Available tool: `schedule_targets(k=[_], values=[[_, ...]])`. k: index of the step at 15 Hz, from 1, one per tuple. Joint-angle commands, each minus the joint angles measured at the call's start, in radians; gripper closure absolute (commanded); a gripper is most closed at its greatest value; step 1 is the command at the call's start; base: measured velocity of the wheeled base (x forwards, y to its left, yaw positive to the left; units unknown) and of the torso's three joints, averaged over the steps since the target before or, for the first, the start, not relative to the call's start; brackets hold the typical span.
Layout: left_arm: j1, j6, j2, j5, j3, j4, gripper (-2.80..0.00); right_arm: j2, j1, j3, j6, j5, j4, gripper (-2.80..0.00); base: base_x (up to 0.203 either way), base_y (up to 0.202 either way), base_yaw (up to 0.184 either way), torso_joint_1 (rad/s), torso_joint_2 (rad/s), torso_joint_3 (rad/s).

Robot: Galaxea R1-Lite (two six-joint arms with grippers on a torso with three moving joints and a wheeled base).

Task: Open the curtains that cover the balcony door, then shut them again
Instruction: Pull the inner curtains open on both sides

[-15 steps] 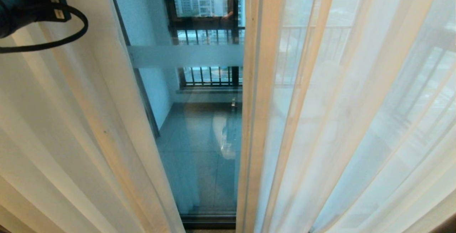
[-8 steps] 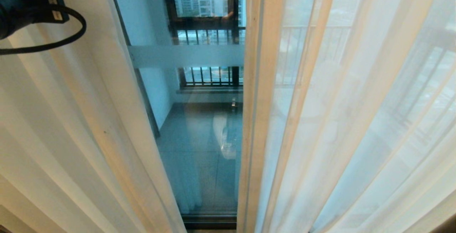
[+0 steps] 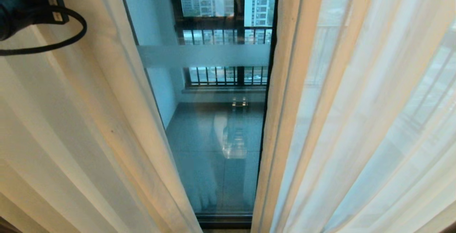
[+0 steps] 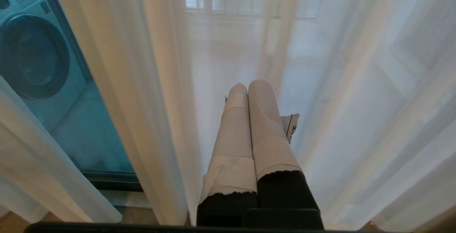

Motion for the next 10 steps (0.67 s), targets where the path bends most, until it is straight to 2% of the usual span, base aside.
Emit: schedule_targets(k=[1, 10], values=[[0.0, 0.001, 0.005, 0.003, -0.001, -0.001, 0.0, 0.0, 0.001, 0.0, -0.001, 0.0, 0.0, 0.0, 0.0, 0.19, 0.006, -0.001, 0.0, 0.007], [0.0, 0.002, 0.002, 0.003, -0.002, -0.001, 0.0, 0.0, 0.001, 0.0, -0.001, 0.0, 0.0, 0.0, 0.0, 0.19, 0.001, 0.002, 0.0, 0.001]])
